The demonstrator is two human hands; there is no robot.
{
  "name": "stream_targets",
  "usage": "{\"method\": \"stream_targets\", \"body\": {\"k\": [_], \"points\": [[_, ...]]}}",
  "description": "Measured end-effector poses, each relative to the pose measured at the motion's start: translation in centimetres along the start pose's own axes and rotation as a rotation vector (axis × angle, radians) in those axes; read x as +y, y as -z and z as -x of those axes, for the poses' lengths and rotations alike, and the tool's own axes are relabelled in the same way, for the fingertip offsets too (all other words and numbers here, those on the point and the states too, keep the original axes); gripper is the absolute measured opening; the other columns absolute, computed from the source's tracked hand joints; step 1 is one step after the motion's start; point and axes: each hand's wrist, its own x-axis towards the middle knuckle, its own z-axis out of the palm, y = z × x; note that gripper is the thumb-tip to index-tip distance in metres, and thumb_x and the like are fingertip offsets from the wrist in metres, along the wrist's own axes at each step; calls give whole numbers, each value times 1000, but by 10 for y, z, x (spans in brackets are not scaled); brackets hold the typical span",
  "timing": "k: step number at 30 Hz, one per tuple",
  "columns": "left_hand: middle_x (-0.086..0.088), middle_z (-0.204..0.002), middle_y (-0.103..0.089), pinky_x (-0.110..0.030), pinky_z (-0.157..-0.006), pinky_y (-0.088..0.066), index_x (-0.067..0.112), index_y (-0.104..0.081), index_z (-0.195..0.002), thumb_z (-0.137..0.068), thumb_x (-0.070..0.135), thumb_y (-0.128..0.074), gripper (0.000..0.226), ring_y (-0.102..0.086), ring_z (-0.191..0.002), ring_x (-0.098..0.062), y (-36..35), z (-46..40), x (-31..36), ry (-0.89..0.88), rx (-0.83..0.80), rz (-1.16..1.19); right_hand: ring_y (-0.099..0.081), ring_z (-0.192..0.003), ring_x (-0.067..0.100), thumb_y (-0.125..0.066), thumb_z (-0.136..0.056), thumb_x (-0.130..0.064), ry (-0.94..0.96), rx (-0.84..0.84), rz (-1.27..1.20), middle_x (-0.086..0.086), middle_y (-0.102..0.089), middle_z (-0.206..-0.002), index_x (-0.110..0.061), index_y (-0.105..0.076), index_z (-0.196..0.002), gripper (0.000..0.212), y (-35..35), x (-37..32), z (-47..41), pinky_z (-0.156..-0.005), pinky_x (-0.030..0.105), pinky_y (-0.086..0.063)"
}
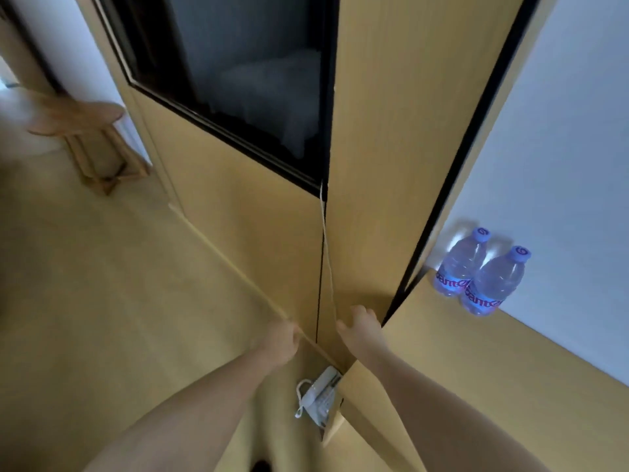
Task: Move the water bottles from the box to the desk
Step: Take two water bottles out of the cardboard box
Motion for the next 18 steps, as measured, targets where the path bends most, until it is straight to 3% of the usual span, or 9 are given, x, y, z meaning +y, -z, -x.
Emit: {"method": "stream_targets", "body": {"k": [6, 9, 13, 18], "points": [[-7, -128, -57, -31, -89, -45, 17, -49, -124, -99, 28, -37, 30, -56, -118, -25, 46, 28, -121, 276, 65, -62, -45, -126, 29, -47, -96, -39, 241, -224, 266, 11, -43, -137, -10, -38, -141, 55, -59, -109, -7, -99, 45, -47], [-7, -131, -53, -33, -92, -45, 17, -45, -131, -99, 29, -37, 35, -54, -119, -25, 71, 35, -189, 362, 72, -77, -49, -121, 30, -46, -96, -41, 316, -315, 390, 13, -48, -132, -9, -42, -138, 54, -100, -172, -16, -96, 42, -49], [-10, -128, -55, -35, -90, -46, 13, -47, -126, -99, 27, -35, 32, -55, -117, -28, 112, 43, -284, 441, 109, -90, -58, -118, 31, -53, -94, -38, 411, -397, 450, 18, -59, -128, -5, -57, -127, 47, -165, -259, -31, -95, 33, -49], [-9, -130, -54, -36, -91, -46, 13, -48, -127, -99, 24, -33, 33, -55, -118, -28, 165, 50, -383, 536, 137, -59, -59, -117, 29, -55, -93, -40, 450, -494, 494, 17, -59, -129, -4, -58, -127, 49, -238, -368, -50, -90, 30, -48]]}}
